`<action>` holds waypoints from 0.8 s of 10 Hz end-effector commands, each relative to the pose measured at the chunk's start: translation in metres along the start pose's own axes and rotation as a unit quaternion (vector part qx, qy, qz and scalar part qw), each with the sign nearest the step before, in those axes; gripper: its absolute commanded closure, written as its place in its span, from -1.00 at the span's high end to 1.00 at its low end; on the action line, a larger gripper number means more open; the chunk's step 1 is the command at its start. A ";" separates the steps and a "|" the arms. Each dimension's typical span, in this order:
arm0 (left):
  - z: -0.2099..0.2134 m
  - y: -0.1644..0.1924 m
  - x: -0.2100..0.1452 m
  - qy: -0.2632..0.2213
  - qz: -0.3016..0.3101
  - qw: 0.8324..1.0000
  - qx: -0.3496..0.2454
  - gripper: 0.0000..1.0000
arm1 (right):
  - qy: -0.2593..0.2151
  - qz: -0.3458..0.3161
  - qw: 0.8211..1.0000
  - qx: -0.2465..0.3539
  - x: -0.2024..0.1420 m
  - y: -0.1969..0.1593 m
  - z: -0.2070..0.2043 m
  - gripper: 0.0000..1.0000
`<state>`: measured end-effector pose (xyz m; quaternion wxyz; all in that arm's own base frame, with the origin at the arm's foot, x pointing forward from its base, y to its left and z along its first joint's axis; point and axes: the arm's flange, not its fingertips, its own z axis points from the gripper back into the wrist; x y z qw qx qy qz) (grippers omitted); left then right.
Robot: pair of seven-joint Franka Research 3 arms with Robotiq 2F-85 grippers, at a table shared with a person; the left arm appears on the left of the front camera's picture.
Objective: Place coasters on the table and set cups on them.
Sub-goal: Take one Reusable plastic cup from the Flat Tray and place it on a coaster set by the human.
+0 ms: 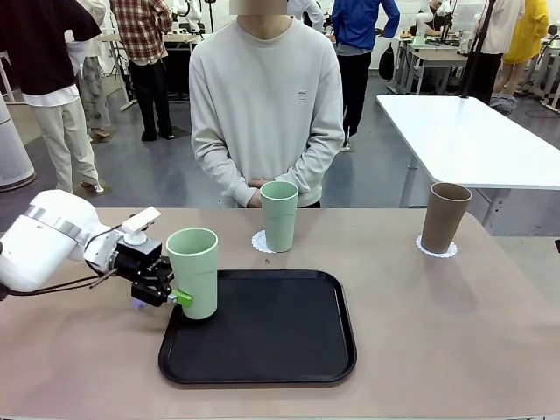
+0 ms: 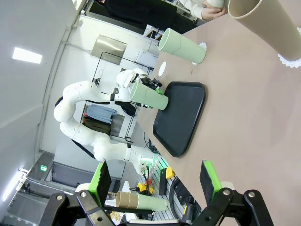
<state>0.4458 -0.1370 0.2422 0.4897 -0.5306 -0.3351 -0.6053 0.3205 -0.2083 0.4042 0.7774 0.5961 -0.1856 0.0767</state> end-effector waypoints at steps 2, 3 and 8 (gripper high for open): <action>0.029 -0.039 0.107 -0.032 0.070 0.990 0.121 -1.00 | -0.001 0.003 1.000 0.005 0.000 0.000 0.000 1.00; 0.038 -0.046 0.138 -0.041 0.077 0.987 0.138 -1.00 | -0.001 0.003 1.000 0.005 0.000 0.000 0.000 1.00; 0.058 -0.052 0.191 -0.031 0.083 0.986 0.144 -1.00 | -0.001 0.003 1.000 0.005 0.000 0.000 0.000 1.00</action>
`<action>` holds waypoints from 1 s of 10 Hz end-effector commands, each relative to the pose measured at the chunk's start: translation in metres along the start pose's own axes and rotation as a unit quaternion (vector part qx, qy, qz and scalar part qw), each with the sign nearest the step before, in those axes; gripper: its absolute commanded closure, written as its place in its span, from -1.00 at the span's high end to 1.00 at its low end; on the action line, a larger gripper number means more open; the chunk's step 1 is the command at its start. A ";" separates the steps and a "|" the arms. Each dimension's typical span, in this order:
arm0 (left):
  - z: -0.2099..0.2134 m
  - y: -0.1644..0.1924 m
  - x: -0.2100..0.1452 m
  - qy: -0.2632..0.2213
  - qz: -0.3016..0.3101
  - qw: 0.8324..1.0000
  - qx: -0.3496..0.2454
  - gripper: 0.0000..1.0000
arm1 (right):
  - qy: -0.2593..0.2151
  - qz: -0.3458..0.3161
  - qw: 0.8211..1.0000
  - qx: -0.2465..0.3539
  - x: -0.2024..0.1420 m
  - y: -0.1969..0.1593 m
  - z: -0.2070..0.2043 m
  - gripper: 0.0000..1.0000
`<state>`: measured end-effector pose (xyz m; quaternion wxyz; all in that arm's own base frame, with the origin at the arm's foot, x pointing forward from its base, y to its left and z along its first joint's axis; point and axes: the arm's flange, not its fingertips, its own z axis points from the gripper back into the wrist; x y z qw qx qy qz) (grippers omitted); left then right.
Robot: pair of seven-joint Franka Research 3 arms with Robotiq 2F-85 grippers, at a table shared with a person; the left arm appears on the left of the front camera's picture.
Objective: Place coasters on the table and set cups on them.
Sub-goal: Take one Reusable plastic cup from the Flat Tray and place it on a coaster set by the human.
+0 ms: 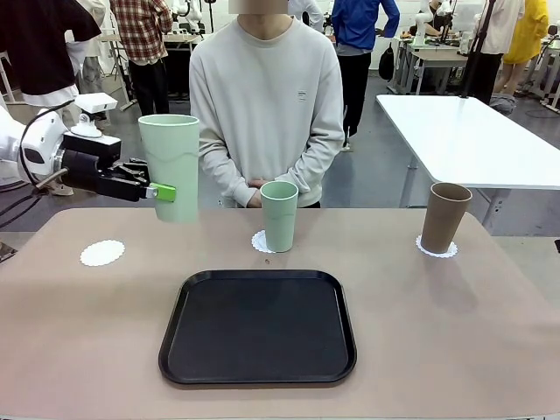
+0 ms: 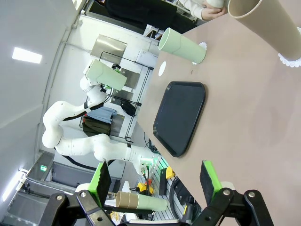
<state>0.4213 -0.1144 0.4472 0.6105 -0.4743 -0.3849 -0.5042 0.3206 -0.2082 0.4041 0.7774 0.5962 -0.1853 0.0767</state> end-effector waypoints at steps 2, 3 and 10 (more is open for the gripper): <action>0.000 0.000 0.000 0.000 0.000 1.000 0.000 0.67 | -0.001 0.003 1.000 0.005 0.000 0.000 0.000 1.00; 0.021 0.017 -0.012 -0.015 0.001 1.000 0.012 0.67 | -0.001 0.003 1.000 0.005 0.000 0.000 0.000 1.00; 0.149 0.046 -0.106 -0.062 0.045 0.983 0.166 0.67 | -0.001 0.003 1.000 0.005 0.000 0.000 0.000 1.00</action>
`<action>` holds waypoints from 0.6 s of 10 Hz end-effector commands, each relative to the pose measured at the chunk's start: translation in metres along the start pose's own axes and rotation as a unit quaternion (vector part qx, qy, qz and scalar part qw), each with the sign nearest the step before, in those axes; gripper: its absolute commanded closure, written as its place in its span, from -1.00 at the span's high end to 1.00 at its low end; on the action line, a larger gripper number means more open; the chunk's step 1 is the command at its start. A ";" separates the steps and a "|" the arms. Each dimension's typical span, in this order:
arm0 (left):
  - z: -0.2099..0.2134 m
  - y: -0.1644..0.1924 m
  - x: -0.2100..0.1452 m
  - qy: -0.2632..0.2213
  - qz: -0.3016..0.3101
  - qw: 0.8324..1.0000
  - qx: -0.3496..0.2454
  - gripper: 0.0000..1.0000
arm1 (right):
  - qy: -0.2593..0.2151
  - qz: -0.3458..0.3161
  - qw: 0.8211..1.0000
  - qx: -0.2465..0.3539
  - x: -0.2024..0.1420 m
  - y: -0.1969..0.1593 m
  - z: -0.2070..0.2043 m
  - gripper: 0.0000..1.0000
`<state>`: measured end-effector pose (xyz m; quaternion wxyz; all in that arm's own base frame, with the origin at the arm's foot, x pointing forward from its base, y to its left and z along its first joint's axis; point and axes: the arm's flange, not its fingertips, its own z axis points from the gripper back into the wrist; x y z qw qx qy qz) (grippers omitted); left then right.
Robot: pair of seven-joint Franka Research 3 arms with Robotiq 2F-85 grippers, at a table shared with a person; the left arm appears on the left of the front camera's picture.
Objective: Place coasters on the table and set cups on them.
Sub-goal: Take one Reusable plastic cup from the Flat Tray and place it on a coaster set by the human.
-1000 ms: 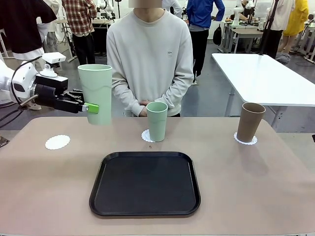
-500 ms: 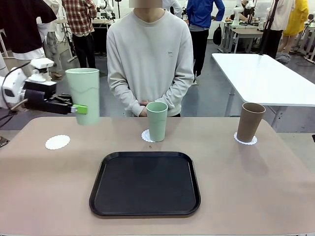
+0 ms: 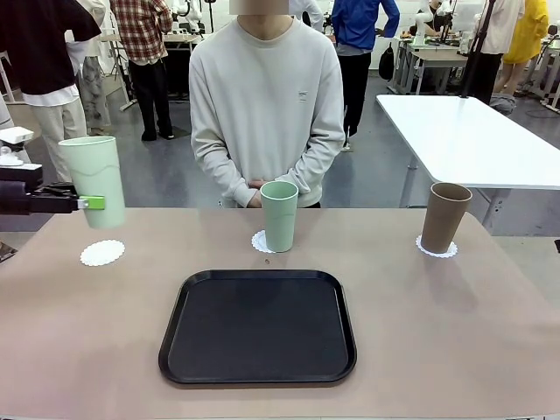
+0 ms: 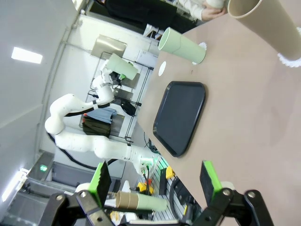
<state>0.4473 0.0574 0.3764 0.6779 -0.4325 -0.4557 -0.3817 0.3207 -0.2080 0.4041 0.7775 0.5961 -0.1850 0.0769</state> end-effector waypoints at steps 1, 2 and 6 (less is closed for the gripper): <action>0.007 0.002 -0.007 -0.009 -0.024 0.999 0.045 0.67 | -0.001 0.003 1.000 0.005 0.000 0.000 0.000 1.00; 0.012 0.003 -0.008 -0.002 -0.046 0.997 0.061 0.67 | -0.001 0.003 1.000 0.005 0.000 0.000 0.000 1.00; 0.020 0.003 0.006 0.034 -0.108 0.992 0.059 0.67 | -0.001 0.003 1.000 0.005 0.000 0.000 0.000 1.00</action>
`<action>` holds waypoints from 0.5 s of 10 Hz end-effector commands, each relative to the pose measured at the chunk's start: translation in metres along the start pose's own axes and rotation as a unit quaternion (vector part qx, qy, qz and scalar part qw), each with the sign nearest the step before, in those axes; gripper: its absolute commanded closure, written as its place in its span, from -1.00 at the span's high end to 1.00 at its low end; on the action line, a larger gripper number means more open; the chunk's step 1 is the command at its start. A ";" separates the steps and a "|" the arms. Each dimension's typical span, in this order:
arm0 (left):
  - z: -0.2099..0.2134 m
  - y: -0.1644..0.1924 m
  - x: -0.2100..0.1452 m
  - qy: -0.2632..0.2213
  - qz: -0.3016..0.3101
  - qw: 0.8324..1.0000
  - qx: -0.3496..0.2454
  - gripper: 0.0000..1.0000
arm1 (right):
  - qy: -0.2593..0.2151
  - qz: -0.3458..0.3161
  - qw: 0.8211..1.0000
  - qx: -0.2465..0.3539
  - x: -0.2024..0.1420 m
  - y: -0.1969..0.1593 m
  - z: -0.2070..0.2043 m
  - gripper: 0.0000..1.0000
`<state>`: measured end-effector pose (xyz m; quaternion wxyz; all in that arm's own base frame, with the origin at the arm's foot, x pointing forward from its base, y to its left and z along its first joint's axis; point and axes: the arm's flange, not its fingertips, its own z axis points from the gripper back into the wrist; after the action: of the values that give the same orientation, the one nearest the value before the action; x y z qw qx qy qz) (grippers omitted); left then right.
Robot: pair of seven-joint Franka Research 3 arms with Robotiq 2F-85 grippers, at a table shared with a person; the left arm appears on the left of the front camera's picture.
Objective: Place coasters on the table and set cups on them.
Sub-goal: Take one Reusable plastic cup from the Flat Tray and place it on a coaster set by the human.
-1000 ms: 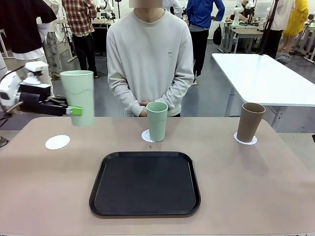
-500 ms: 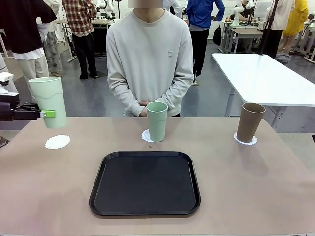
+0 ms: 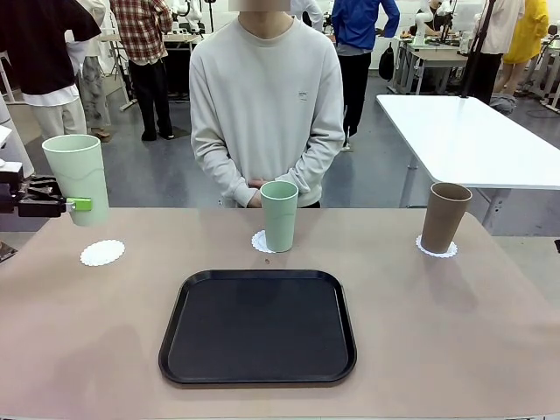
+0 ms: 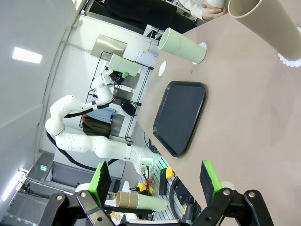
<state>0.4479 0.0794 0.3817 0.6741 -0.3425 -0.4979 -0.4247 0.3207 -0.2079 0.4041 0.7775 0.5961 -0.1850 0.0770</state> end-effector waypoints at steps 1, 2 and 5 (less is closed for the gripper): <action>-0.012 -0.015 0.010 0.000 0.047 0.999 0.026 0.67 | -0.002 0.003 1.000 0.005 0.000 0.000 0.000 1.00; 0.000 0.000 0.000 0.000 0.000 1.000 0.000 0.67 | -0.002 0.003 1.000 0.005 0.000 0.000 0.000 1.00; -0.003 -0.002 0.001 0.002 0.010 1.000 0.004 0.67 | -0.002 0.003 1.000 0.005 0.000 0.000 0.000 1.00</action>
<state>0.4474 0.0763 0.3806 0.6811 -0.3440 -0.4946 -0.4161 0.3208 -0.2079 0.4041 0.7775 0.5961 -0.1849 0.0771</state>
